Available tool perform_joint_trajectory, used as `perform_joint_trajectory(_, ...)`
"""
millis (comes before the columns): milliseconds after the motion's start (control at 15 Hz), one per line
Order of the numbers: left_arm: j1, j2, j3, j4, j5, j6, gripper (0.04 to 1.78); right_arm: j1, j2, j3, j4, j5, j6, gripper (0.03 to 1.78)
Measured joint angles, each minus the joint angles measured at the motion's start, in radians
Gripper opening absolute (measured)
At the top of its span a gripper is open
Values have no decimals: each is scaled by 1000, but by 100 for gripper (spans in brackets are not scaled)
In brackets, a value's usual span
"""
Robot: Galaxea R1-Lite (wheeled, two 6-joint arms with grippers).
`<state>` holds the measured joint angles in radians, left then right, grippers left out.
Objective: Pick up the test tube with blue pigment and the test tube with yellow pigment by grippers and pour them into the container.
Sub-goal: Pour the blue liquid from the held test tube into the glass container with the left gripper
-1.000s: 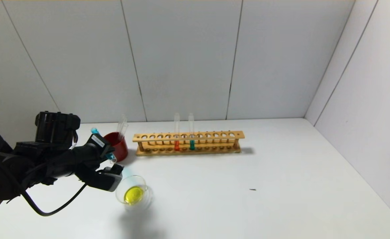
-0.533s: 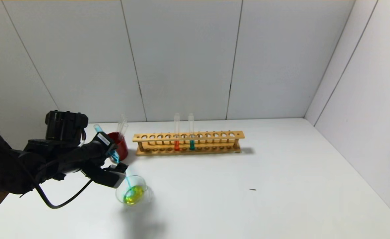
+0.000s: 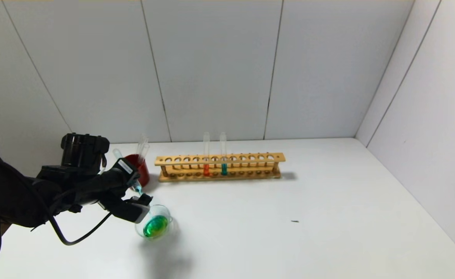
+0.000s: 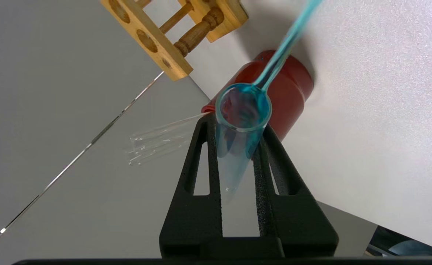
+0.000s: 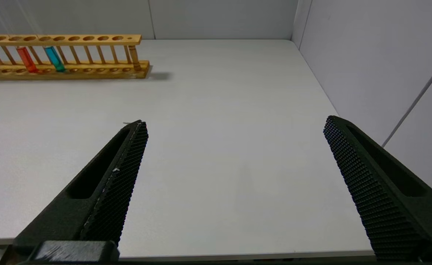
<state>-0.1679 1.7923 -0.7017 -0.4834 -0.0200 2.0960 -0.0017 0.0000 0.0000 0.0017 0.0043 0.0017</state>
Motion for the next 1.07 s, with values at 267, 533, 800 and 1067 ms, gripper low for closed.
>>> perform_joint_trajectory(267, -12, 3, 0, 0, 15, 12, 31, 0, 0, 0, 0, 0, 0, 175)
perform_joint_trajectory(533, -21, 2, 2, 0, 17, 36, 31, 0, 0, 0, 0, 0, 0, 175)
perform_joint_trajectory(800, -46, 2, 5, -1, 21, 34, 31, 0, 0, 0, 0, 0, 0, 175)
perform_joint_trajectory(1067, -53, -2, 9, -1, 23, 32, 31, 0, 0, 0, 0, 0, 0, 175)
